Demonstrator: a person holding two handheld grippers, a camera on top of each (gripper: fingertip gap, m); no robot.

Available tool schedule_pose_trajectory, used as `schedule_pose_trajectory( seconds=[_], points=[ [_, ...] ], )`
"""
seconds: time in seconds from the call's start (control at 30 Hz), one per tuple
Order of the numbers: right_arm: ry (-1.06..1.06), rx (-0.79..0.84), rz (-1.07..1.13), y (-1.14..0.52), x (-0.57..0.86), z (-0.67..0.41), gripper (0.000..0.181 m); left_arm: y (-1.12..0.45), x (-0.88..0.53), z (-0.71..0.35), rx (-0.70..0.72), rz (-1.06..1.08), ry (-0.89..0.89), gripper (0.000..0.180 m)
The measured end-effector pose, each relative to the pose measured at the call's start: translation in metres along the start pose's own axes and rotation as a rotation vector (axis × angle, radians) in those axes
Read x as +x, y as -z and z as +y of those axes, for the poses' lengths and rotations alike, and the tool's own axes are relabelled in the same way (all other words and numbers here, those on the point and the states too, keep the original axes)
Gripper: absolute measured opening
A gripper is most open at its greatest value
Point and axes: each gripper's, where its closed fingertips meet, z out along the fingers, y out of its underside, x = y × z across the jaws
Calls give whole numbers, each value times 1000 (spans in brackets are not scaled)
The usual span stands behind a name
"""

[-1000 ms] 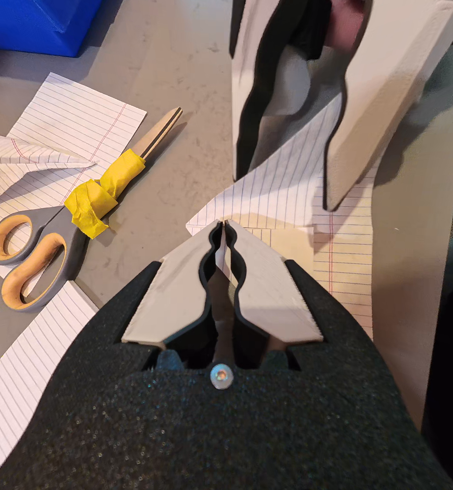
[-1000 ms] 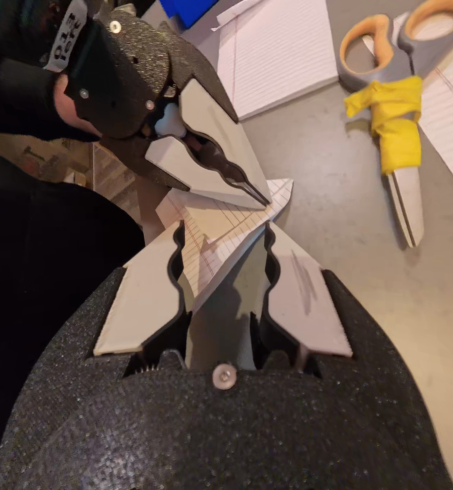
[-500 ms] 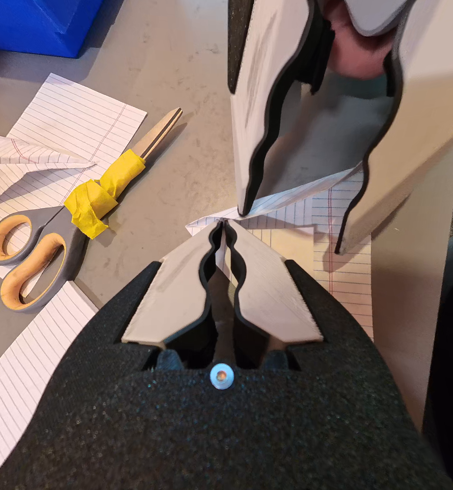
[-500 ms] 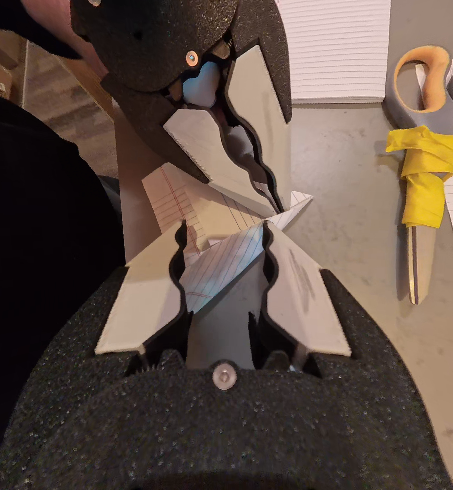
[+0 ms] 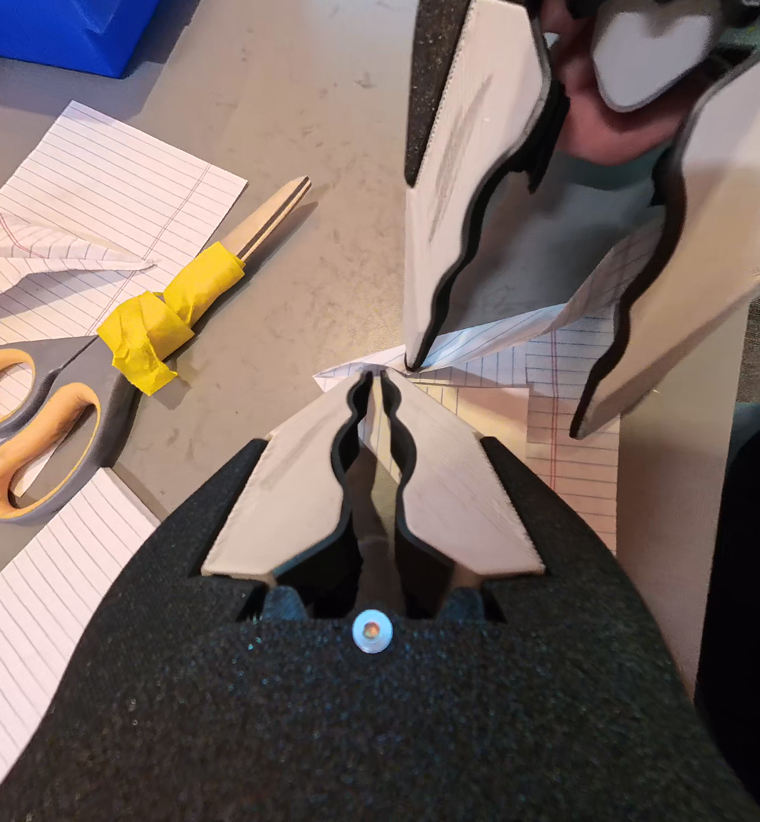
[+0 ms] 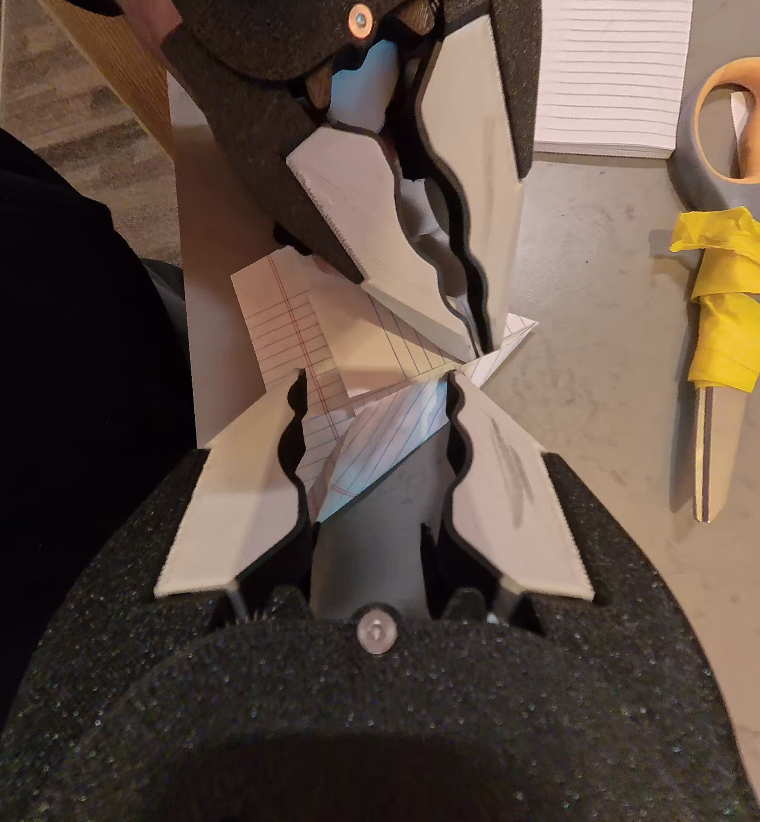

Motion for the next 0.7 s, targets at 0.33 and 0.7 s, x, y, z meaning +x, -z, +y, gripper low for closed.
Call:
schedule_pose_trajectory(
  seconds=[0.33,0.7],
  points=[
    [12,3,-1,-1,-2,2,65,1,-2,1,10,27,36,14],
    [28,27,32,-3,1,3,61,8,-8,-6,71,-30,34,23]
  ],
)
